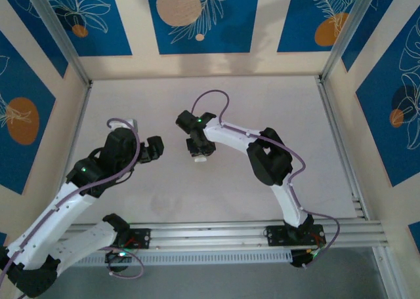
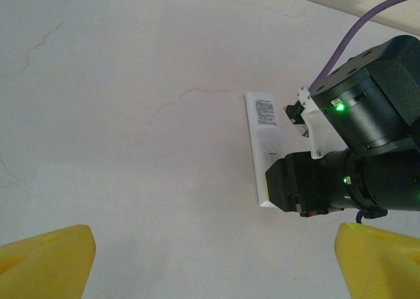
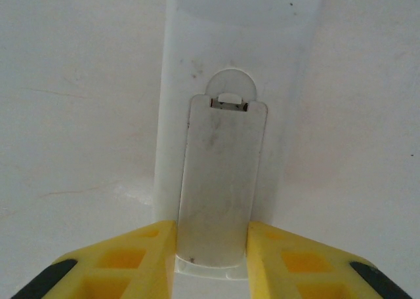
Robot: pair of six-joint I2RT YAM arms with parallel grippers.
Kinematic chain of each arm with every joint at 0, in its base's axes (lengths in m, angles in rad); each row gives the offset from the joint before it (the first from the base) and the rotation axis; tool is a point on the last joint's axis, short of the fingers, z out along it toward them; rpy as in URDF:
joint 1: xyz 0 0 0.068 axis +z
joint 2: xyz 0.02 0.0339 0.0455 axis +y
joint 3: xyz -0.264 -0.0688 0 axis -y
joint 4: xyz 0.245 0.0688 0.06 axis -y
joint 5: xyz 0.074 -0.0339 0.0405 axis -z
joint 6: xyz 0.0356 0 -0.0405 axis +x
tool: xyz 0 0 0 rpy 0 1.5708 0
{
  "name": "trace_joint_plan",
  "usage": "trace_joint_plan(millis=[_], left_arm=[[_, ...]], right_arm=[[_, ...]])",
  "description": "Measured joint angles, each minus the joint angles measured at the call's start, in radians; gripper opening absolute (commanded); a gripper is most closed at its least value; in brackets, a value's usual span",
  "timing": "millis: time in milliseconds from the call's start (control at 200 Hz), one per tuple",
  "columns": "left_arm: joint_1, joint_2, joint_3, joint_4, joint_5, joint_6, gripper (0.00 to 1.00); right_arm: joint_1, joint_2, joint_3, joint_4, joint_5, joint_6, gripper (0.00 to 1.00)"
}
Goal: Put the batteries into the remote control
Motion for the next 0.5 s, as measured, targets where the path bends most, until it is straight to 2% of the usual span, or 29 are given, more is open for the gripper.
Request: trace_joint_plan(millis=[165, 285, 500], left_arm=[[0.002, 0.000, -0.003, 0.000, 0.000, 0.000, 0.94], [0.002, 0.000, -0.005, 0.001, 0.000, 0.000, 0.94], [0.004, 0.000, -0.009, 0.003, 0.004, 0.000, 0.94]], right_arm=[[0.000, 0.005, 0.013, -0.017, 0.000, 0.000, 0.32], [0.000, 0.005, 0.015, -0.023, 0.002, -0.001, 0.38], [0.000, 0.008, 0.031, -0.043, 0.003, 0.000, 0.36]])
